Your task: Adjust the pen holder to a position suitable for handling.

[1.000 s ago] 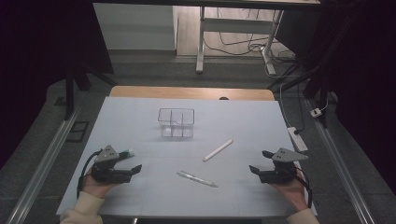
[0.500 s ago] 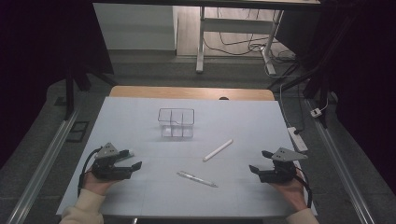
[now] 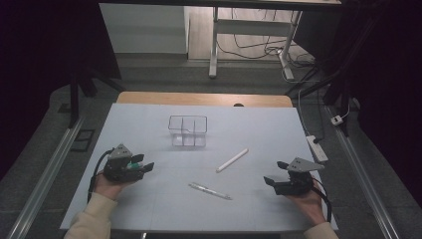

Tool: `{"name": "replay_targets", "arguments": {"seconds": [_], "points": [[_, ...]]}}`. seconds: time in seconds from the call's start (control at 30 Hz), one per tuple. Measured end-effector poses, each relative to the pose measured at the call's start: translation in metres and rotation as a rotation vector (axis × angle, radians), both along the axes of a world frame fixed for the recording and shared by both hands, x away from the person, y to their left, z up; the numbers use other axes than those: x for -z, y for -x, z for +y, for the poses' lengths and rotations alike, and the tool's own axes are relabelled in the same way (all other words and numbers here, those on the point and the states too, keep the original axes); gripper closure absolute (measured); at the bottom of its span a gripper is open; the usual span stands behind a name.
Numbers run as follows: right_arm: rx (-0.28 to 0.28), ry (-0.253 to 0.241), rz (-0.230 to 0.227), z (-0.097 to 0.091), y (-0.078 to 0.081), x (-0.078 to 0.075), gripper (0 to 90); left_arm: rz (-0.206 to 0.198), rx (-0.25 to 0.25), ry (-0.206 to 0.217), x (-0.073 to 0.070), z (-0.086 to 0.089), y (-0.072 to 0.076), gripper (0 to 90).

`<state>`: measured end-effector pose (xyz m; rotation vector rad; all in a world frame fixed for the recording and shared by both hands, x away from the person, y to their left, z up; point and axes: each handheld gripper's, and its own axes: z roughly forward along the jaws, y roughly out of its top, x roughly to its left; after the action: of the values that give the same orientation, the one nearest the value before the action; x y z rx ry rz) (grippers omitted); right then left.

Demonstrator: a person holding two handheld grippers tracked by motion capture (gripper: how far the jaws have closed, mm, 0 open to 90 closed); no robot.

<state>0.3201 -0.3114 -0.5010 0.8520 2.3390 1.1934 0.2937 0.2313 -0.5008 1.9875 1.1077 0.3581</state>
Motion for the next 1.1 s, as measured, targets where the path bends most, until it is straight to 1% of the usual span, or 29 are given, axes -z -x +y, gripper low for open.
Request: {"name": "replay_targets", "arguments": {"seconds": [0.17,0.23,0.33,0.53,0.6,0.67,0.7,0.8,0.83,0.87,0.9,1.03,1.07,1.1], "points": [[0.001,0.005,0.005,0.000,-0.001,0.001,19.7,0.003,-0.014,-0.008,-0.001,0.000,-0.005,53.4],[0.000,0.009,0.008,0.001,-0.001,0.002,19.7,0.000,-0.019,-0.011,-0.002,0.001,-0.006,56.6],[-0.001,0.012,0.007,0.001,-0.001,0.002,20.0,-0.017,-0.028,-0.021,-0.003,0.001,-0.009,60.3],[-0.002,0.006,0.007,0.001,0.000,0.001,20.4,-0.018,-0.033,-0.030,-0.003,-0.001,-0.015,68.0],[-0.004,0.003,0.008,0.001,0.000,0.002,20.5,-0.020,-0.030,-0.032,-0.004,-0.003,-0.020,71.9],[-0.004,0.009,0.008,0.002,0.000,0.002,20.5,-0.020,-0.032,-0.042,-0.005,-0.006,-0.024,76.1],[-0.004,0.009,0.008,0.002,0.000,0.002,20.5,-0.020,-0.032,-0.042,-0.005,-0.006,-0.024,78.6],[-0.003,0.002,0.009,0.001,0.000,0.002,20.8,-0.025,-0.034,-0.053,-0.007,-0.009,-0.032,86.4],[-0.003,0.002,0.009,0.001,0.000,0.002,20.8,-0.026,-0.033,-0.054,-0.007,-0.010,-0.034,86.4],[-0.003,0.003,0.009,0.001,0.000,0.002,20.8,-0.023,-0.033,-0.063,-0.007,-0.012,-0.038,89.0],[-0.003,0.004,0.009,0.001,0.000,0.002,20.8,-0.017,-0.036,-0.066,-0.006,-0.013,-0.041,89.1],[-0.004,0.004,0.009,0.001,-0.001,0.002,20.8,-0.009,-0.038,-0.065,-0.007,-0.015,-0.049,89.2],[-0.001,0.007,0.009,0.001,0.000,0.002,20.8,-0.007,-0.039,-0.058,-0.007,-0.016,-0.051,89.2],[-0.003,0.005,0.010,0.001,-0.001,0.002,20.9,-0.007,-0.039,-0.058,-0.007,-0.016,-0.051,89.2]]}}
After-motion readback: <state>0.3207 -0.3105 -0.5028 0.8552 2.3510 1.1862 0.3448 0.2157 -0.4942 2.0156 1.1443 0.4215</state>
